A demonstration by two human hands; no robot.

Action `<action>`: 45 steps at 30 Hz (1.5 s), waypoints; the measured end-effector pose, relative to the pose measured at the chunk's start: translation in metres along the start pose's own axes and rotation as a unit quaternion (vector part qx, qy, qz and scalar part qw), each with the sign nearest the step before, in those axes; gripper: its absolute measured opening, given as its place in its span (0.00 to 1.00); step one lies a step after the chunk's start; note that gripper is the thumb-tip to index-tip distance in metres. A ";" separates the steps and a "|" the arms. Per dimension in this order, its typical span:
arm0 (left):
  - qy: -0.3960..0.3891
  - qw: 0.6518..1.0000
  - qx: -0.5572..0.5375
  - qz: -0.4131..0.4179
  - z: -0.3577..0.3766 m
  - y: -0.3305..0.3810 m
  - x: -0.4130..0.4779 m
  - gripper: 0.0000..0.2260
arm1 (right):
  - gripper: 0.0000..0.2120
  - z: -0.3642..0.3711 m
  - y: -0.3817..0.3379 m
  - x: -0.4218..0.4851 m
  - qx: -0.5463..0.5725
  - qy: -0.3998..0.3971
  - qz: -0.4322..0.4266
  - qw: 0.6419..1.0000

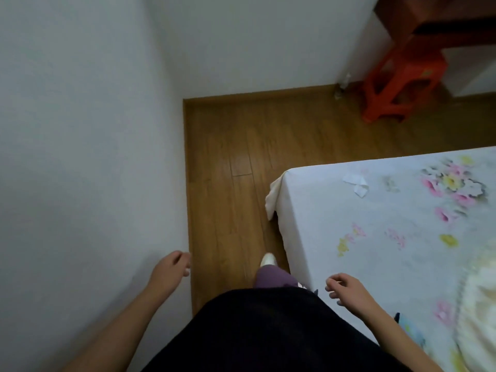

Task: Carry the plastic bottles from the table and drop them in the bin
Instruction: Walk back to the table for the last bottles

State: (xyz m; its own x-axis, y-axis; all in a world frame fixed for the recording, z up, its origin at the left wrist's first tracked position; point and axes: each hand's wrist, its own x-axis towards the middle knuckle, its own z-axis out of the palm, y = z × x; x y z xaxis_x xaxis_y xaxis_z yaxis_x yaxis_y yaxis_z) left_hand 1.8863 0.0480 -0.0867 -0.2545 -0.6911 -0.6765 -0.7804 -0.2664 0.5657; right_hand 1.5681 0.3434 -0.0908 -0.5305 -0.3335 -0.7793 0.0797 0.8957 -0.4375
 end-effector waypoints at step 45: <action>-0.187 0.922 0.302 0.154 -0.023 0.635 0.533 0.10 | 0.07 -0.199 -0.408 0.372 0.195 0.093 0.171 0.961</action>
State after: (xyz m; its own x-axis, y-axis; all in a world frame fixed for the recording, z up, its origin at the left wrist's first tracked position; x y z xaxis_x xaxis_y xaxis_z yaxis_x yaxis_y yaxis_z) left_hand 1.2680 -0.5051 -0.0773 -0.6088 -0.3621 -0.7059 -0.7848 0.4047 0.4693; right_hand 1.1703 -0.0873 -0.1132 -0.5561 0.0512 -0.8295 0.5676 0.7525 -0.3341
